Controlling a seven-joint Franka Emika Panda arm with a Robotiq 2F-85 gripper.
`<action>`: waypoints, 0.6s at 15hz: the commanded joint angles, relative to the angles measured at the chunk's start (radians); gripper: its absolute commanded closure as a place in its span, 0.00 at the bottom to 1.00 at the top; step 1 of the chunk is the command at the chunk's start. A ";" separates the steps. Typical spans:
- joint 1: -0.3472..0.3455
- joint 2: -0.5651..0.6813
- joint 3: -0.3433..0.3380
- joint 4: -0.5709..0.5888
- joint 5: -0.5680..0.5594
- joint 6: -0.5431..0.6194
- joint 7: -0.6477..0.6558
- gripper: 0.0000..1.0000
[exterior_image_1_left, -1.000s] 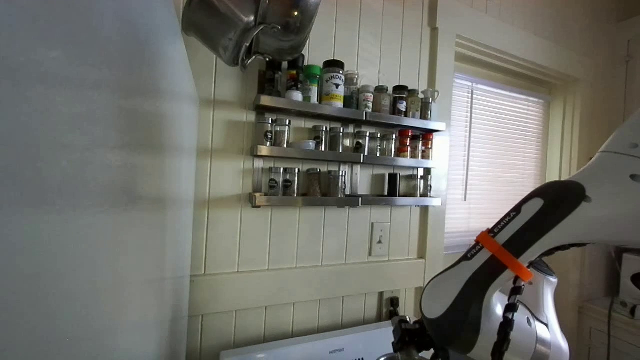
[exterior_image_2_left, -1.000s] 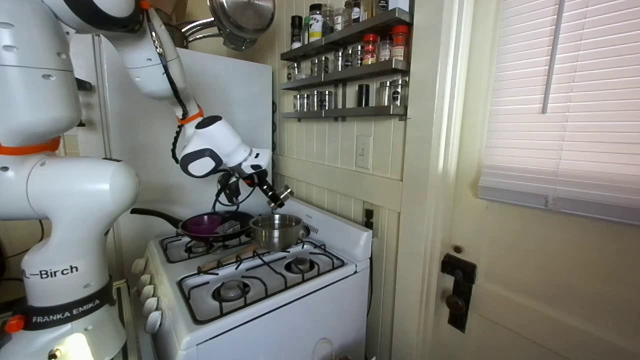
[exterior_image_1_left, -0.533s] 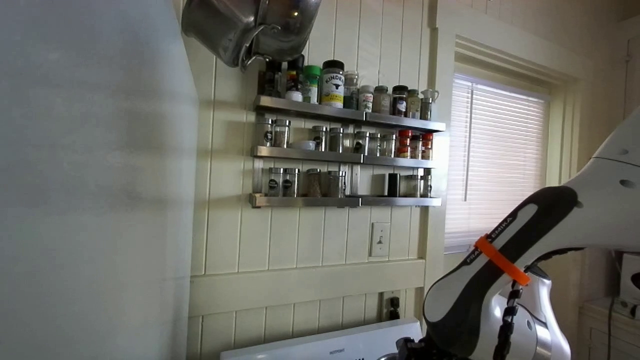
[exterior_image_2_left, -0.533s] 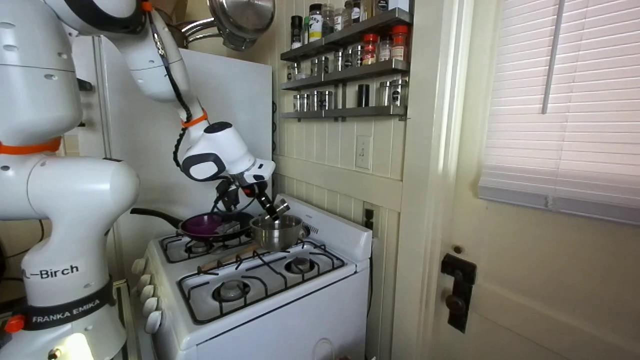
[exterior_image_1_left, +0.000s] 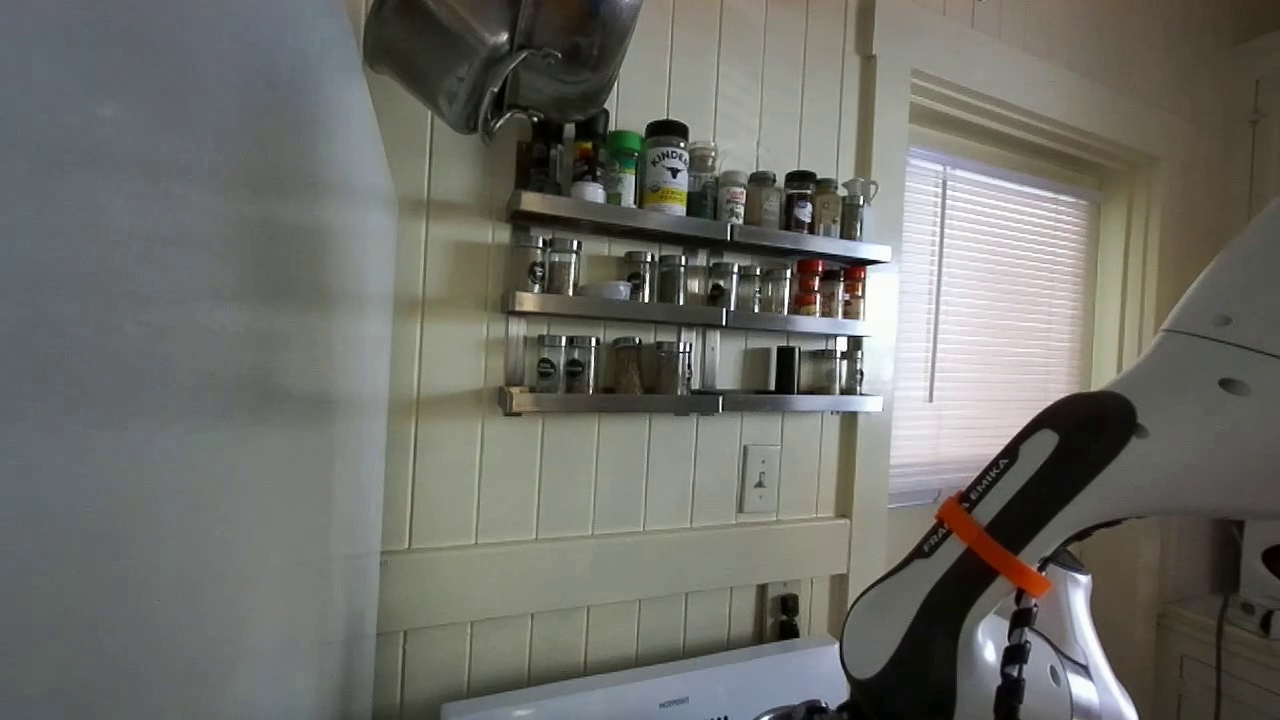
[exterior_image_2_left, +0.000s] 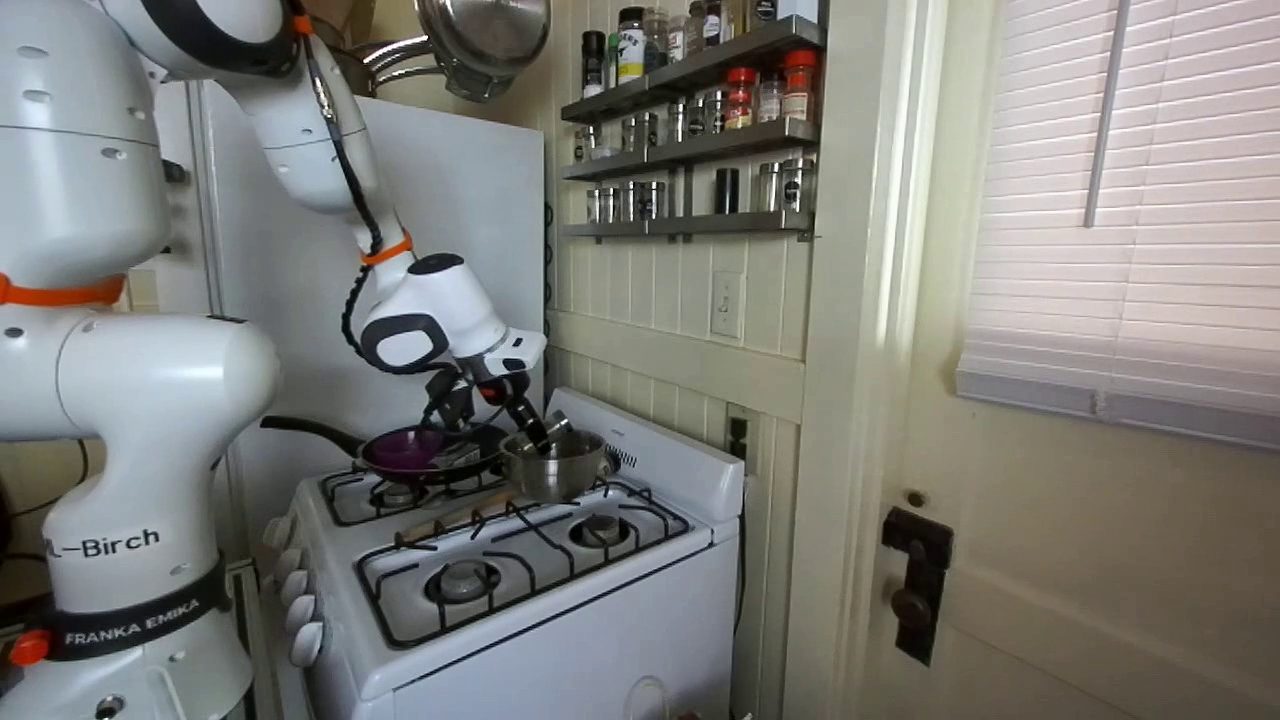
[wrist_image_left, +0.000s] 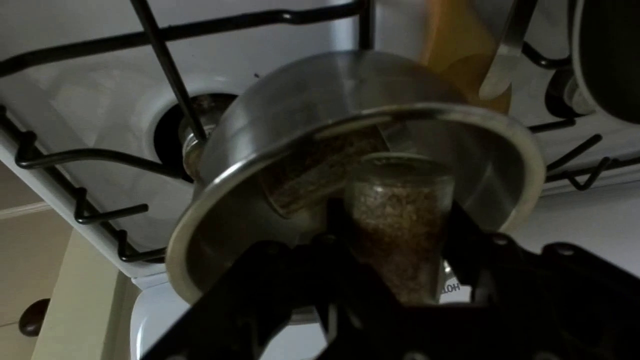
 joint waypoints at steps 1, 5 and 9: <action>0.021 -0.009 -0.012 0.001 -0.008 0.016 0.014 0.77; 0.004 0.002 -0.002 0.009 -0.003 0.008 0.001 0.52; -0.195 0.052 0.166 0.024 -0.150 -0.061 0.142 0.77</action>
